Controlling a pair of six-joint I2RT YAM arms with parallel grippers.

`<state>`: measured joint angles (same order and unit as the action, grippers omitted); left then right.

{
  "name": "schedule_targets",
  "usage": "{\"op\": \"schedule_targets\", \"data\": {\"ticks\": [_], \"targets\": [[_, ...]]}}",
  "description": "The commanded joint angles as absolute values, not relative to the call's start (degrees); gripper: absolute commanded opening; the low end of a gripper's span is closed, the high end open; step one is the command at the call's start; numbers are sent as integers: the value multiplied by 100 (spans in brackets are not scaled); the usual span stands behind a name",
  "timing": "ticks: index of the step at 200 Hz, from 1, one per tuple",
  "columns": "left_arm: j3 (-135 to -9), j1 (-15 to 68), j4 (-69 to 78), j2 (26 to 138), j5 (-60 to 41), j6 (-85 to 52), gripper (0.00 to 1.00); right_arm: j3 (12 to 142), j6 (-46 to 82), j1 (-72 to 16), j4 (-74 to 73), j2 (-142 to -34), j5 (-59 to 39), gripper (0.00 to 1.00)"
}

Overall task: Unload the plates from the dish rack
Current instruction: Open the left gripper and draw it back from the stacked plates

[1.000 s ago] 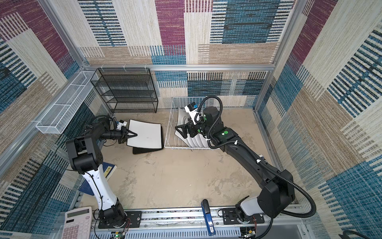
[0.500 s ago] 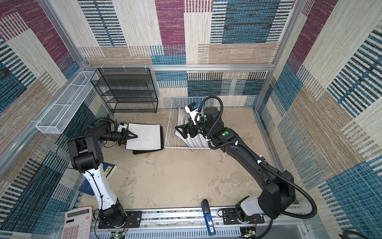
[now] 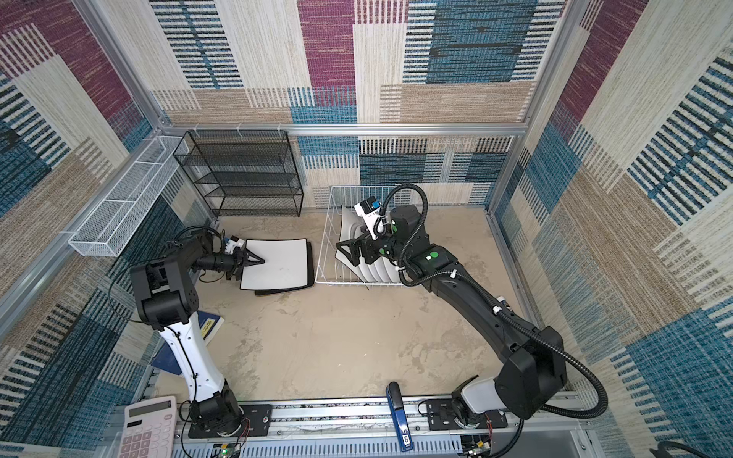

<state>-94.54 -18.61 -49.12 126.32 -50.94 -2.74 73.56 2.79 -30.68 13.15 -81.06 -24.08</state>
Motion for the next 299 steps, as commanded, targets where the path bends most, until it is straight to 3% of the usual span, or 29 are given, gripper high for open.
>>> {"op": "schedule_targets", "data": {"ticks": [1,299], "targets": [[-9510,-1857,-4986,12573,-5033,-377,58,7382,340,-3070,1142,-8126,-2497,99],[-9762,-1597,-5491,12622,-3781,-300,65,7550,345,-3068,1186,-8331,-2560,99]]}}
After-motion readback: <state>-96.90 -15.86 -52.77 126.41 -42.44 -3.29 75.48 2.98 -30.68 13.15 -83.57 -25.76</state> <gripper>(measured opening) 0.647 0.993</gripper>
